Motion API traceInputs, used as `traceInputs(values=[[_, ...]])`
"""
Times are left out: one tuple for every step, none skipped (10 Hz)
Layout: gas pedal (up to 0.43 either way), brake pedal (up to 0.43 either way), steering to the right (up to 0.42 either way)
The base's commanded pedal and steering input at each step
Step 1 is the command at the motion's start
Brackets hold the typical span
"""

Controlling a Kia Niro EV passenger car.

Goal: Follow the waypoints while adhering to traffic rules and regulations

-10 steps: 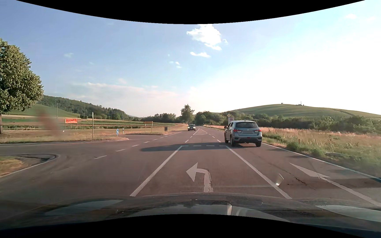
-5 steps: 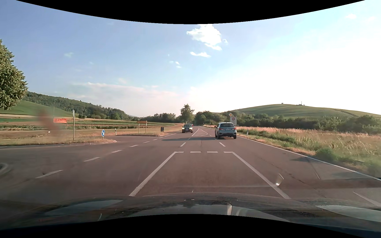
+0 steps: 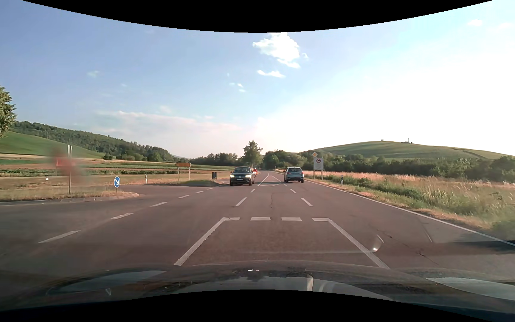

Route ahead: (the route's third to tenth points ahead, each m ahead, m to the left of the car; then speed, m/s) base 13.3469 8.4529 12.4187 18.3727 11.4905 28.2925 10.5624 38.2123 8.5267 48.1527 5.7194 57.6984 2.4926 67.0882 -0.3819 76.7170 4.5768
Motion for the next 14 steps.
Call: traceInputs(values=[[0.000, 0.238, 0.001], [0.000, 0.226, 0.000], [0.000, 0.165, 0.002], [0.000, 0.049, -0.004], [0.000, 0.012, -0.004], [0.000, 0.012, -0.005], [0.000, 0.012, -0.005], [0.000, 0.006, -0.005], [0.000, 0.000, -0.005], [0.000, 0.000, -0.004], [0.000, 0.000, -0.005], [0.000, 0.000, -0.005], [0.059, 0.000, -0.006], [0.110, 0.000, -0.015]])
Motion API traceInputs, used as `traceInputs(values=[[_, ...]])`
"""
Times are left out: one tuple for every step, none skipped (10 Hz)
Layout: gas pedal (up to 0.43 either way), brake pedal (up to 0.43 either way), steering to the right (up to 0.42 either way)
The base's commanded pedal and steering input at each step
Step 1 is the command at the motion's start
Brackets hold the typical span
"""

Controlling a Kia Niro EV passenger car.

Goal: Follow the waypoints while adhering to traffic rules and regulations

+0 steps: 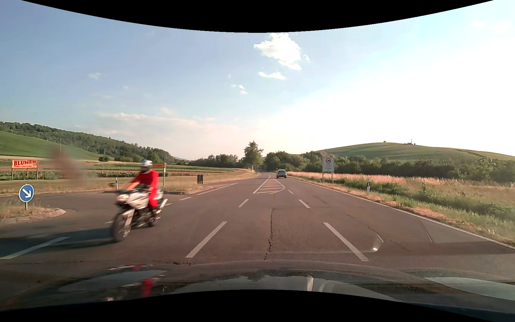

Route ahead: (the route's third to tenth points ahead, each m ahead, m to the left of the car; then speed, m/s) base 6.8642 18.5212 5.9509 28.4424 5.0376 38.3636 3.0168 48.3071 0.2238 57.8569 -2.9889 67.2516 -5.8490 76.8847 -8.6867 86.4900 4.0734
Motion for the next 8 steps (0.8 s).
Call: traceInputs(values=[[0.138, 0.000, -0.034], [0.169, 0.000, -0.059], [0.177, 0.000, -0.078], [0.209, 0.000, -0.105], [0.209, 0.000, -0.126], [0.209, 0.000, -0.150], [0.209, 0.000, -0.178], [0.209, 0.000, -0.215]])
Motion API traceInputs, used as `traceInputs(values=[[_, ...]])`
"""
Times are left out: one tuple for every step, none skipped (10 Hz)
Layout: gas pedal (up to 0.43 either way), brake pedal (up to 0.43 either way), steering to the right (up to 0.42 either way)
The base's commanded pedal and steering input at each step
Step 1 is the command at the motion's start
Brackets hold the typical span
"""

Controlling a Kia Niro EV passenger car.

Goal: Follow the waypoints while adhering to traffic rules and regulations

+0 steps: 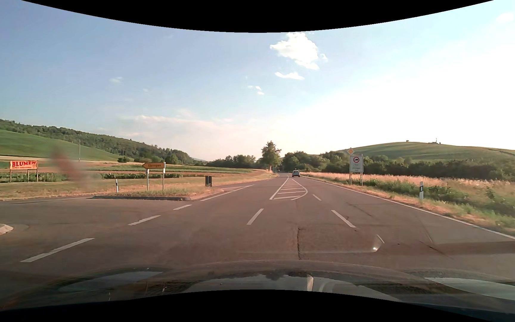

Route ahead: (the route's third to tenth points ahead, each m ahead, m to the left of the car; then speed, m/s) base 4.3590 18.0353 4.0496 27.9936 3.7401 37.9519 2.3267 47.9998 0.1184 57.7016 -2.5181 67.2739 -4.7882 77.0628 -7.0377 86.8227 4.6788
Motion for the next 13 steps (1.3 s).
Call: traceInputs(values=[[0.189, 0.000, -0.256], [0.157, 0.000, -0.296], [0.118, 0.000, -0.346], [0.118, 0.000, -0.379], [0.118, 0.000, -0.411], [0.118, 0.000, -0.431], [0.118, 0.000, -0.440], [0.118, 0.000, -0.440], [0.118, 0.000, -0.436], [0.118, 0.000, -0.429], [0.118, 0.000, -0.428], [0.118, 0.000, -0.428], [0.130, 0.000, -0.428]])
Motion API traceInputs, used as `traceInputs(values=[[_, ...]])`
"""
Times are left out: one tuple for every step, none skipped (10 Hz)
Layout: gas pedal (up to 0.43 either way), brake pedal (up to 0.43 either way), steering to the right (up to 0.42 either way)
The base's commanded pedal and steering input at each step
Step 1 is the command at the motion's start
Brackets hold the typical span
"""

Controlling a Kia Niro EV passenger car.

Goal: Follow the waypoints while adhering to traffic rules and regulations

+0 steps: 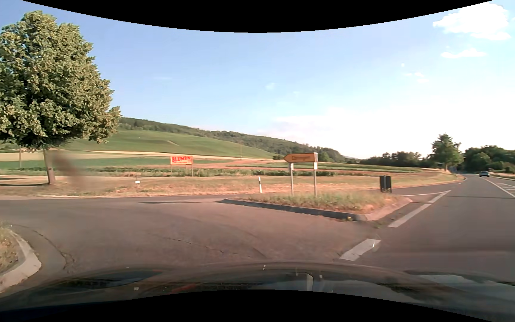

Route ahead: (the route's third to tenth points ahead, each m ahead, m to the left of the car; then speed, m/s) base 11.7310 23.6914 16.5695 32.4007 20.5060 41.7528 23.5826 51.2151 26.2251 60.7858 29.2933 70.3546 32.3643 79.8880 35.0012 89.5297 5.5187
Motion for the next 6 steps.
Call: traceInputs(values=[[0.130, 0.000, -0.428], [0.130, 0.000, -0.427], [0.138, 0.000, -0.426], [0.138, 0.000, -0.426], [0.157, 0.000, -0.424], [0.157, 0.000, -0.422]])
